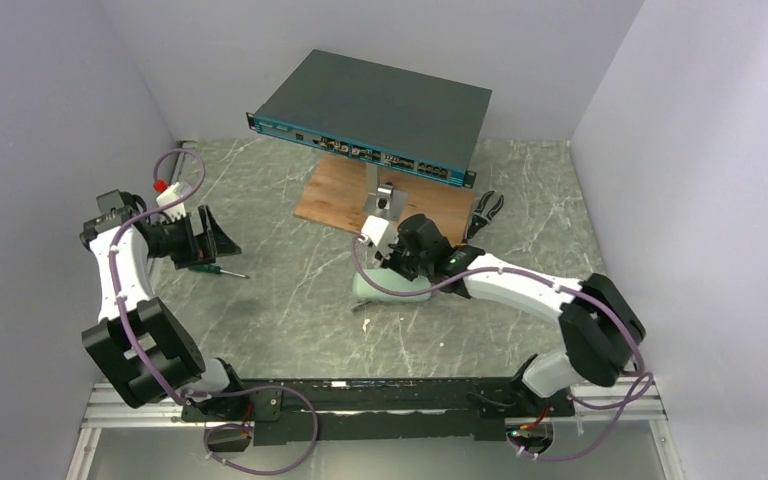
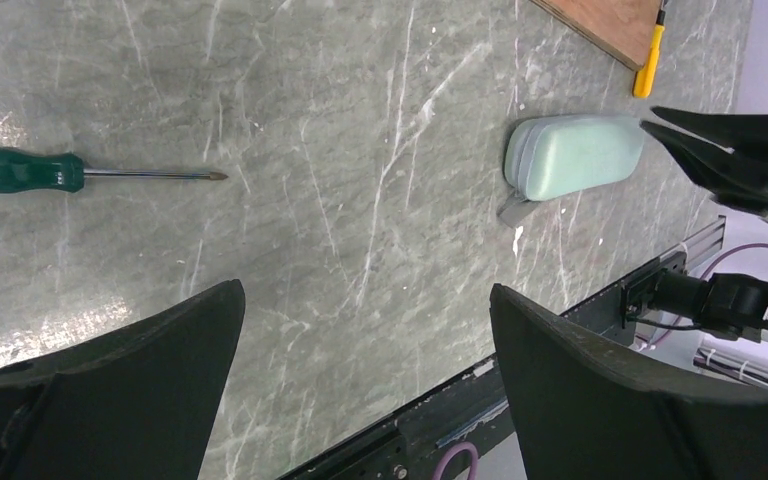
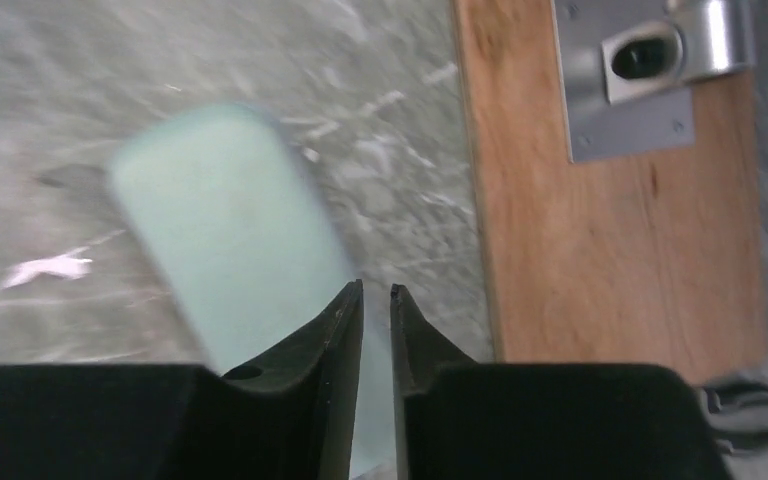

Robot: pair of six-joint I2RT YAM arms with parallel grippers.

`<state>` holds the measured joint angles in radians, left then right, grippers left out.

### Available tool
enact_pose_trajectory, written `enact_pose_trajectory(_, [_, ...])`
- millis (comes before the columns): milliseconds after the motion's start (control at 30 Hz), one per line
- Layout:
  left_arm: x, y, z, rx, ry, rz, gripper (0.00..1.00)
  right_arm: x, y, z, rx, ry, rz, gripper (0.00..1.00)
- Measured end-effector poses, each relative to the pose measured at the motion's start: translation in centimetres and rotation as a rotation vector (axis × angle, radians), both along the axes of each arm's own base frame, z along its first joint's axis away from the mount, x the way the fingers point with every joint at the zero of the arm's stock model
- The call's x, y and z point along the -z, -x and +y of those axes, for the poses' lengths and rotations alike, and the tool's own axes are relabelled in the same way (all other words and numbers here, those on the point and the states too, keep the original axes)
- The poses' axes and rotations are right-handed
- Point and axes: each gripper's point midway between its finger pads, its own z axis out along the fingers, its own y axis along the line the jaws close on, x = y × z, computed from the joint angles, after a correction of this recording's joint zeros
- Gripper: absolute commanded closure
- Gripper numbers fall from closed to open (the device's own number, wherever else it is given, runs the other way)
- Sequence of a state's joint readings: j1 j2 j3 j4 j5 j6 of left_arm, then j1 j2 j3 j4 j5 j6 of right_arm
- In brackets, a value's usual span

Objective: Open the umbrella

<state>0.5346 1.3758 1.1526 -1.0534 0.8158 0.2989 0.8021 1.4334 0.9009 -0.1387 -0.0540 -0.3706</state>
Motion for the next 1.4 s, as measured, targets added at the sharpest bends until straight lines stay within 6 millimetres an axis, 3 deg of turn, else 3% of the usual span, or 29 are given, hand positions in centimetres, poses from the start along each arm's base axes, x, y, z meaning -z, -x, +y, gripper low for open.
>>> enact_pose_trajectory(133, [0.1, 0.2, -0.2, -0.006, 0.002, 0.0, 0.01, 3.0, -2.5, -1.8, 0.037, 0.166, -0.073, 1.0])
enact_pose_trajectory(600, [-0.2, 0.3, -0.3, -0.018, 0.0, -0.009, 0.01, 10.0, -7.7, -6.1, 0.068, 0.4, -0.029, 1.0])
enact_pose_trajectory(967, [-0.3, 0.2, -0.1, -0.021, -0.007, -0.01, 0.01, 10.8, -9.2, -5.5, 0.02, 0.431, -0.054, 1.0])
enact_pose_trajectory(1133, [0.0, 0.0, 0.1, -0.025, -0.01, -0.006, 0.01, 10.7, -11.9, -4.2, 0.01, 0.417, -0.086, 1.0])
enact_pose_trajectory(1400, [0.5, -0.5, 0.6, -0.029, -0.023, -0.001, 0.01, 10.2, -16.1, -5.9, 0.059, 0.434, -0.132, 1.0])
